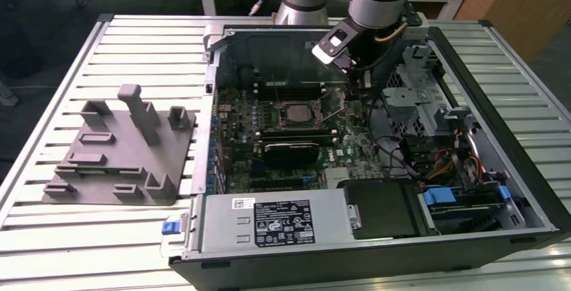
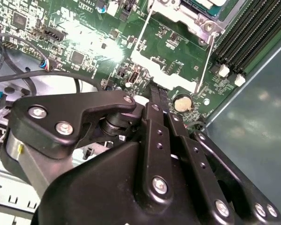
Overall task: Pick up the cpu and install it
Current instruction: 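Close the cpu cover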
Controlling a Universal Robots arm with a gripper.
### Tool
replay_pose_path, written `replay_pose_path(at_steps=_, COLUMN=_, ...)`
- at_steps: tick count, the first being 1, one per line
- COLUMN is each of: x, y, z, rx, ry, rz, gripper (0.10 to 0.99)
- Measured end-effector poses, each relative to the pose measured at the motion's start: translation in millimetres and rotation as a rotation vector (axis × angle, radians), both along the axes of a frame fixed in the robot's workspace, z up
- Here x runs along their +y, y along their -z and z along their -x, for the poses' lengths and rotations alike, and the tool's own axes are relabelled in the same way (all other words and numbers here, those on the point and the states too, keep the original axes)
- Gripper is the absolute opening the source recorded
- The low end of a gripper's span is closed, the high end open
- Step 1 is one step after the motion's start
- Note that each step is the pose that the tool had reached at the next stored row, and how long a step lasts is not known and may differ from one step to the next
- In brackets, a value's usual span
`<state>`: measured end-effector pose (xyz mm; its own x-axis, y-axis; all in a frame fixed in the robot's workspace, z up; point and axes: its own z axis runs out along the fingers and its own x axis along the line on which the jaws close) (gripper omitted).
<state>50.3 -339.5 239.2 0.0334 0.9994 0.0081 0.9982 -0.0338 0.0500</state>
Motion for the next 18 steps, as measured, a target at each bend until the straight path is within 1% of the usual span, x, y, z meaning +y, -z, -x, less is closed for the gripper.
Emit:
replay_pose_path(at_steps=5, x=0.0, y=0.1, z=0.1, rx=0.0001, ry=0.000, rz=0.000, gripper=0.106)
replay_pose_path(at_steps=8, x=0.0, y=0.2, z=3.1, rx=0.0000, ry=0.000, rz=0.000, gripper=0.106)
replay_pose_path(at_steps=14, x=0.0, y=0.2, z=17.7, rx=0.0001, ry=0.000, rz=-0.002, gripper=0.106)
replay_pose_path(at_steps=18, x=0.0, y=0.2, z=31.4, rx=0.0001, ry=0.001, rz=-0.003, gripper=0.106)
